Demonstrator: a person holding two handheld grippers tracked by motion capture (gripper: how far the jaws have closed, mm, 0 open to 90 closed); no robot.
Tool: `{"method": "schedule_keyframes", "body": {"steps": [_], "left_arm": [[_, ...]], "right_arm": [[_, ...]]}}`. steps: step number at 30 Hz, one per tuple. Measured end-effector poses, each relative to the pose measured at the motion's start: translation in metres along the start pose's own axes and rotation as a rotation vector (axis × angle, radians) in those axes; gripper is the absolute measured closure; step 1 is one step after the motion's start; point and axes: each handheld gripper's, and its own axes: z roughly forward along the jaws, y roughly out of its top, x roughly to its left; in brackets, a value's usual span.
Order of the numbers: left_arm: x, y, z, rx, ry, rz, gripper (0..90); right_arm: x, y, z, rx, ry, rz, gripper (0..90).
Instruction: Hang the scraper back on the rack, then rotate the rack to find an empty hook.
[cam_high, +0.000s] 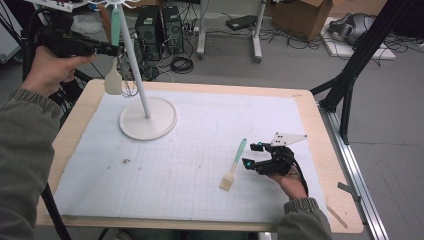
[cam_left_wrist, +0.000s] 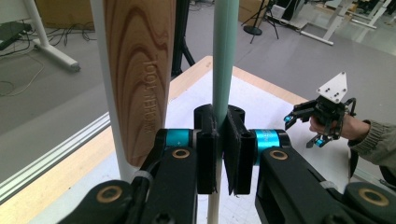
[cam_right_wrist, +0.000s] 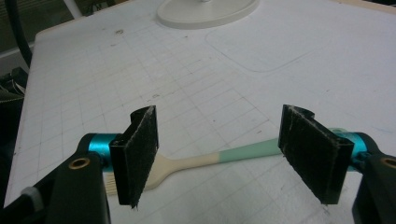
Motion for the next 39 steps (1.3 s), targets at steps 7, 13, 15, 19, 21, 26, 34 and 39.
{"method": "schedule_keyframes", "body": {"steps": [7,13,15,19,21,26,34,39], "left_arm": [[-0.006,0.000,-0.007,0.028,0.043,0.007,73.0],[-0.010,0.001,-0.016,0.021,0.069,0.003,71.4],[-0.012,0.001,-0.016,0.031,0.065,0.012,72.7],[-0.019,0.002,-0.017,0.038,0.061,0.025,77.5],[-0.023,0.002,-0.017,0.038,0.058,0.031,78.0],[-0.036,0.002,-0.021,0.034,0.057,0.054,83.9],[-0.048,0.003,-0.024,0.048,0.054,0.070,88.7],[-0.051,0.005,-0.023,0.043,0.055,0.076,89.6]], "right_arm": [[0.000,0.000,0.001,0.001,-0.002,-0.005,28.1],[-0.001,-0.001,0.001,0.004,0.002,0.000,28.0],[-0.002,-0.002,0.000,0.000,0.001,0.007,28.0],[-0.002,-0.002,-0.002,-0.005,-0.005,0.007,28.0],[-0.001,-0.001,-0.002,-0.005,-0.013,-0.001,28.0],[0.002,0.000,-0.004,-0.014,-0.017,-0.010,28.0],[0.005,0.000,-0.003,-0.010,-0.014,-0.014,28.0],[0.006,0.000,-0.004,-0.010,-0.015,-0.019,28.0]]}}
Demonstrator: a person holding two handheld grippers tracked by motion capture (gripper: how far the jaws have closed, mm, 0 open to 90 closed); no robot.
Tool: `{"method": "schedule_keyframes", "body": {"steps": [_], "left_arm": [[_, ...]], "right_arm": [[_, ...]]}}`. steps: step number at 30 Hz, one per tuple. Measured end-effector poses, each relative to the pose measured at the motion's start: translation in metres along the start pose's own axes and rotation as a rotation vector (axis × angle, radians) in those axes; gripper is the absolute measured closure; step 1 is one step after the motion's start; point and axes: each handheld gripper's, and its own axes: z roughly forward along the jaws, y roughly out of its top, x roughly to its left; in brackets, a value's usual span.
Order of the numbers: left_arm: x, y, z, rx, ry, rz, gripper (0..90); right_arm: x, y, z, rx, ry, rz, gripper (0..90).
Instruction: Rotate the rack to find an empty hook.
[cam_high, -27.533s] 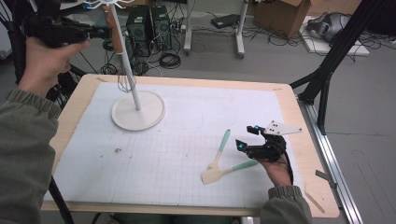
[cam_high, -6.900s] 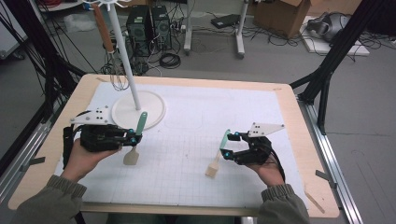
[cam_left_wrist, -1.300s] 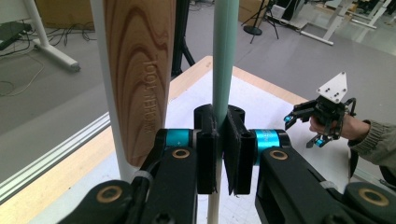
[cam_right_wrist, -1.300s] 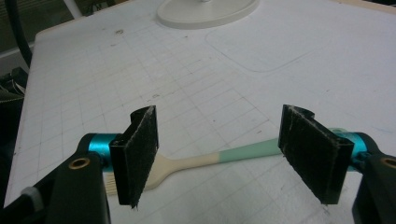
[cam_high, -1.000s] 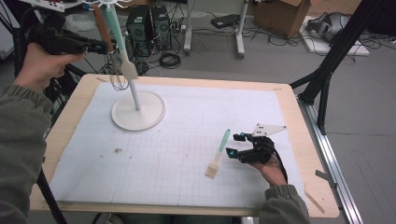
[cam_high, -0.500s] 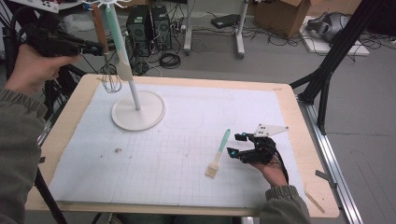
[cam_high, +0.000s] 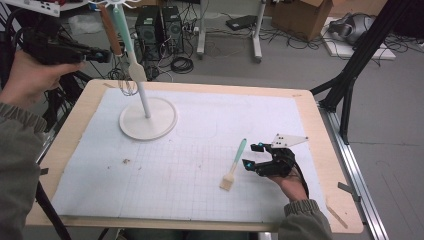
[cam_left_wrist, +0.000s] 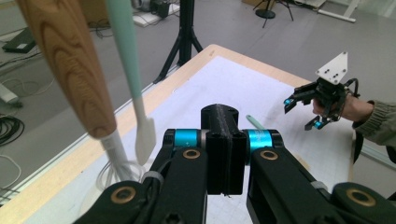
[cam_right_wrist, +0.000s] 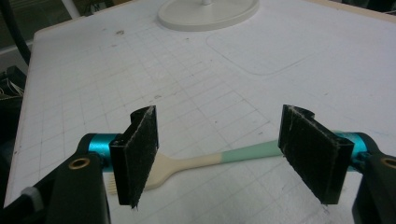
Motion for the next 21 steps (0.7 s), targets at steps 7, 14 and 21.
{"method": "schedule_keyframes", "body": {"steps": [7,14,21], "left_arm": [[0.000,0.009,0.005,-0.001,-0.007,0.000,89.6],[0.001,0.019,0.014,-0.002,-0.012,-0.001,89.6],[0.004,0.034,0.023,-0.010,-0.008,0.000,89.6]], "right_arm": [[0.000,0.000,0.000,0.002,0.000,0.005,28.0],[-0.003,-0.001,-0.001,-0.003,-0.001,0.010,28.0],[-0.004,-0.002,-0.002,-0.006,-0.003,0.016,28.0]]}}
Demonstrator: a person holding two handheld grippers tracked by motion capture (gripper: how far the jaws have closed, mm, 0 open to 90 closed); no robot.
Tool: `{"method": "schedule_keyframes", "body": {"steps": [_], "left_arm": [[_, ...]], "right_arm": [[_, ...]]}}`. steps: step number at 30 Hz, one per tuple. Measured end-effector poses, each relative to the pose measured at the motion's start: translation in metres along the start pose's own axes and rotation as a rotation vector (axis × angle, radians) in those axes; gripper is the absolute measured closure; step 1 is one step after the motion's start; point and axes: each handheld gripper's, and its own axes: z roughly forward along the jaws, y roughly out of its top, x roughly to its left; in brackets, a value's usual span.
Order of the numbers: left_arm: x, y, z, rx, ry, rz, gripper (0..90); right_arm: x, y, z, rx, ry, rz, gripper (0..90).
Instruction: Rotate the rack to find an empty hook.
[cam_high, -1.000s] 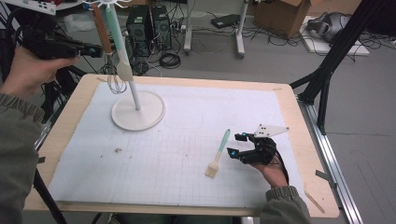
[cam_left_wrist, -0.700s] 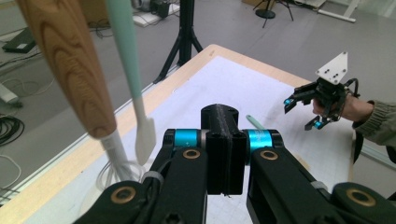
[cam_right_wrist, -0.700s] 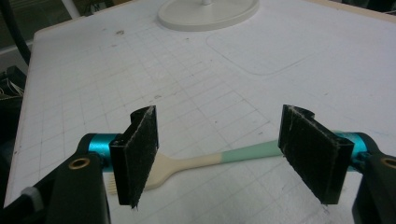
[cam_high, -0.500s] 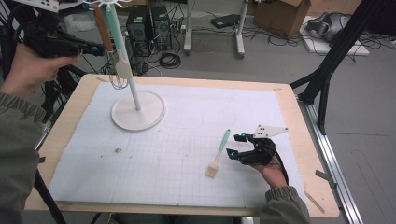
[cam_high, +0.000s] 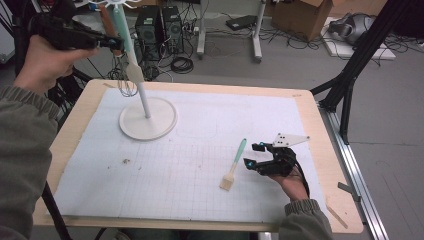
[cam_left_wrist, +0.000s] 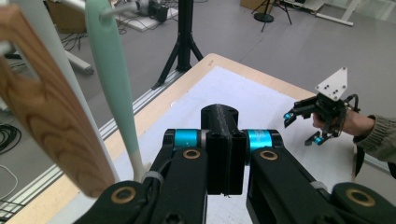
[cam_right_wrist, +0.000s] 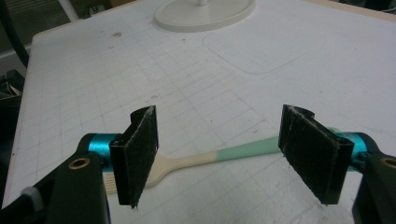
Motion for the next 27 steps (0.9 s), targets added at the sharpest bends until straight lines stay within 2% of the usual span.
{"method": "schedule_keyframes", "body": {"steps": [7,15,18,27], "left_arm": [[0.002,0.012,0.004,-0.030,-0.001,-0.017,89.7],[0.005,0.024,0.002,-0.066,0.019,-0.029,89.7],[0.007,0.025,0.002,-0.077,0.024,-0.047,89.7],[0.011,0.025,0.002,-0.100,0.053,-0.068,89.7]], "right_arm": [[-0.001,0.000,-0.001,-0.002,0.004,0.005,28.0],[-0.001,0.000,-0.001,-0.010,0.003,0.005,28.0],[-0.001,0.000,-0.001,-0.010,0.004,0.007,28.0],[-0.001,0.000,0.001,-0.009,0.004,0.005,28.0]]}}
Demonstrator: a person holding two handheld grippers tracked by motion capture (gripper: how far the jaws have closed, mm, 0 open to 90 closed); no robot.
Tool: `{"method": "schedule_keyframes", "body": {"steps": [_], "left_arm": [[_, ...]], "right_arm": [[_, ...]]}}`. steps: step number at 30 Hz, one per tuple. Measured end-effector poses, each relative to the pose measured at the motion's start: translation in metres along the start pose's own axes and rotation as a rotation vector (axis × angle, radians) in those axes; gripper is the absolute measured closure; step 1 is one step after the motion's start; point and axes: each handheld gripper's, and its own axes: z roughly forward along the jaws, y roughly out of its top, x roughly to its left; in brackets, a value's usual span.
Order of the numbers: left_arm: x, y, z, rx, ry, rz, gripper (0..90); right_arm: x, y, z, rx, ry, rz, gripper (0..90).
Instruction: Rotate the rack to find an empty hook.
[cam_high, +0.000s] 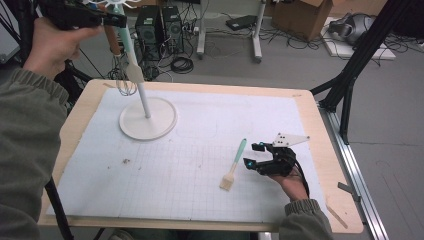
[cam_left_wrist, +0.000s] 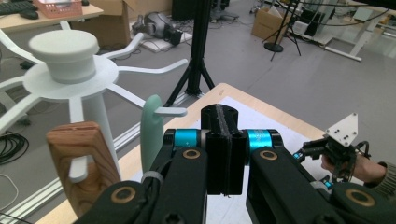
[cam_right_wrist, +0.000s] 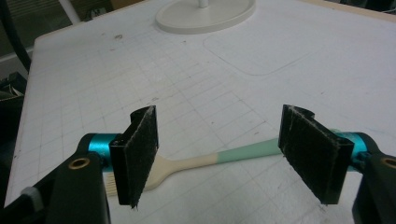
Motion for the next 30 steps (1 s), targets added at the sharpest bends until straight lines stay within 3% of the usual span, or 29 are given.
{"method": "schedule_keyframes", "body": {"steps": [9,30], "left_arm": [[0.004,0.000,-0.001,-0.017,0.035,-0.025,89.7],[0.011,-0.001,-0.018,-0.032,0.095,-0.037,89.7]], "right_arm": [[-0.001,0.000,0.000,-0.001,-0.002,0.004,28.0],[0.000,0.000,0.001,0.004,0.005,-0.003,28.0]]}}
